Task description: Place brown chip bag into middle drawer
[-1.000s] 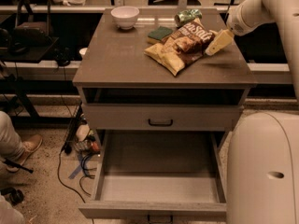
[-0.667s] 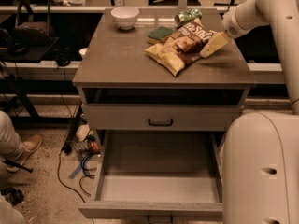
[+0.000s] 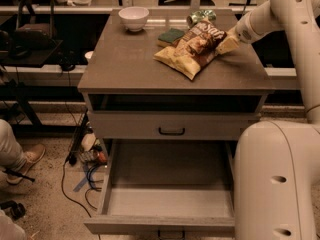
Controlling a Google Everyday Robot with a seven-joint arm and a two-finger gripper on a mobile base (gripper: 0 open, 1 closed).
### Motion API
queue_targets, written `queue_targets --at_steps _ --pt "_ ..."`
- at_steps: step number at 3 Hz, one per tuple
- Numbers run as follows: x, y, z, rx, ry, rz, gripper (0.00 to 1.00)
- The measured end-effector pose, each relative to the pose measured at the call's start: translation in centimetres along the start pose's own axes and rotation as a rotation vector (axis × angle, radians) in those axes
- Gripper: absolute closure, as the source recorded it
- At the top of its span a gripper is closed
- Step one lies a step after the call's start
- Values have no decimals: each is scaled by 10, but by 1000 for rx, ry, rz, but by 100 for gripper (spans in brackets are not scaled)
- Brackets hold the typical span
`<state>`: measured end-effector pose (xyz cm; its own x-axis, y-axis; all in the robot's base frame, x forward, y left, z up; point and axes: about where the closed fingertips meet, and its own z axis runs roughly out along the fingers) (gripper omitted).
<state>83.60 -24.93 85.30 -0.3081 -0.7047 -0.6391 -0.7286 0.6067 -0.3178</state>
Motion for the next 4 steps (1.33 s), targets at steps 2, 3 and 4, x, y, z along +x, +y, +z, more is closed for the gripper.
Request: queue_targets --at_steps 2,3,4 --pt "-6 -6 -44 57 54 26 95" --pt "-10 -12 -96 140 59 62 100" --pt "-4 25 -171 173 103 68 100"
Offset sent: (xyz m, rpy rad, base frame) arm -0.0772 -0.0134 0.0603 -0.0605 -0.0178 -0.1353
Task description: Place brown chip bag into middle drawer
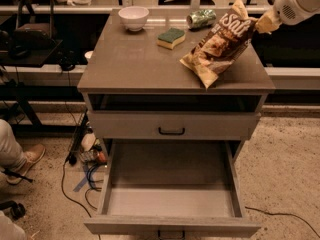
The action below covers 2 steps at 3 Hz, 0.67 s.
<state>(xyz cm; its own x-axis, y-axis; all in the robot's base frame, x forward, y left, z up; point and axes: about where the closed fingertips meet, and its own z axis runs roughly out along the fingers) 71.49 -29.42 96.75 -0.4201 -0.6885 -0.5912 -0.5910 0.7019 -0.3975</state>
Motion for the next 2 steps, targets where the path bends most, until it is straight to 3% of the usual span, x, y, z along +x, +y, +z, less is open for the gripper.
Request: queue_targets --at_steps 1,2 --pt "0 0 0 0 0 0 100" --pt "6 35 -16 -100 -44 -4 100"
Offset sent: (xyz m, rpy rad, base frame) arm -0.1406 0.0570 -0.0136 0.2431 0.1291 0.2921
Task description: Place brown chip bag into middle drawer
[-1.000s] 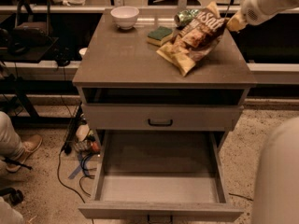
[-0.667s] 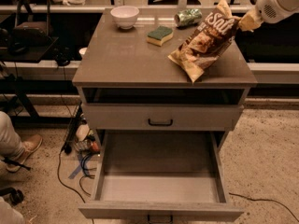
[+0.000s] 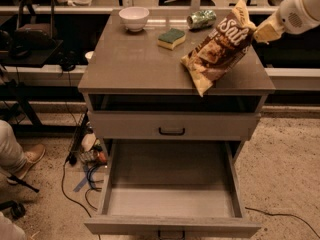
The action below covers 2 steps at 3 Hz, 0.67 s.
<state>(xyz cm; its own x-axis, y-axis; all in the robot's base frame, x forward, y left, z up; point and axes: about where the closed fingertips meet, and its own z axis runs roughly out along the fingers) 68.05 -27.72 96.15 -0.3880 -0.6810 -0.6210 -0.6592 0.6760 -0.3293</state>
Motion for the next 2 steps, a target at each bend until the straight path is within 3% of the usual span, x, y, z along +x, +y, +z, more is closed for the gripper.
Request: queue_targets --at_steps 1,2 --pt "7 72 -45 -135 -80 27 100" --pt "21 143 -75 -305 -98 81 100"
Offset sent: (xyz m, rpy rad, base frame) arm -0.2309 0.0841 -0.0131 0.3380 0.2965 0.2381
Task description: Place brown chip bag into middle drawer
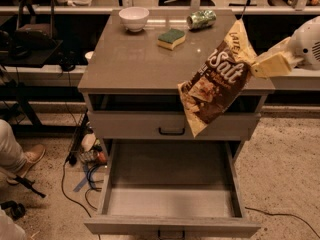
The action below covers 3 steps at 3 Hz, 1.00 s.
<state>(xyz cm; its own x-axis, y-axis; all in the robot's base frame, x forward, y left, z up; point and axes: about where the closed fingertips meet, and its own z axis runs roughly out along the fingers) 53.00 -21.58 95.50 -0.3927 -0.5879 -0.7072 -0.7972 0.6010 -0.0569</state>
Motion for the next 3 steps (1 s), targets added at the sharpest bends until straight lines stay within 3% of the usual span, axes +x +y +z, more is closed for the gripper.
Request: queue_targets --at_steps 1,2,3 --pt "0 0 0 0 0 0 100" --pt "23 16 18 -42 7 56 100" --pt "89 69 66 -160 50 229 100"
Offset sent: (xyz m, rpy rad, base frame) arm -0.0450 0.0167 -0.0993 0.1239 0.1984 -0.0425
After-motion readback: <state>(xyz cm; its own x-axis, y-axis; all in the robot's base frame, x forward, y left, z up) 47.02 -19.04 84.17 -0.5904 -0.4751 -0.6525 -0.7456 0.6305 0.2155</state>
